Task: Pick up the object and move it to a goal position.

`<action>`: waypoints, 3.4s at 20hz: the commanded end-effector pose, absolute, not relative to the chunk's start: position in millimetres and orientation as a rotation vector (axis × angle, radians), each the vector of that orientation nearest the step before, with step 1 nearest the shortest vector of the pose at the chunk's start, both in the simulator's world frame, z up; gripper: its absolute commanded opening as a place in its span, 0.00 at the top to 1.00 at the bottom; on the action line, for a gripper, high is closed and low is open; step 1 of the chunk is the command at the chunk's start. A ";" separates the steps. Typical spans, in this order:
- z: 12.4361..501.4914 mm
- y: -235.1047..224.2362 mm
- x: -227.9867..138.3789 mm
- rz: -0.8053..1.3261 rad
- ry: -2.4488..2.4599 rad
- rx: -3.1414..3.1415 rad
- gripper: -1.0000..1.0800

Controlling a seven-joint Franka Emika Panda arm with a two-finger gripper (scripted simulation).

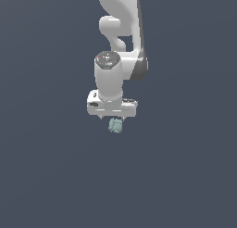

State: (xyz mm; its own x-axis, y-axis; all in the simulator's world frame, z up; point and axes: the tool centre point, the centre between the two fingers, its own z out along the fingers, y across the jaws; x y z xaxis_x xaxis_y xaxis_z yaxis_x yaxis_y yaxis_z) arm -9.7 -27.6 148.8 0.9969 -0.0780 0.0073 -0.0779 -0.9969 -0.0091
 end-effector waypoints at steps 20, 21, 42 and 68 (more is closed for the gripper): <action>82.1 -15.7 -39.7 0.002 0.170 -3.137 0.04; 78.3 -15.7 -39.9 0.002 0.170 -3.137 0.04; 39.6 -15.7 -40.3 0.000 0.172 -3.137 1.00; 196.6 1.7 -45.8 0.000 0.172 -3.137 1.00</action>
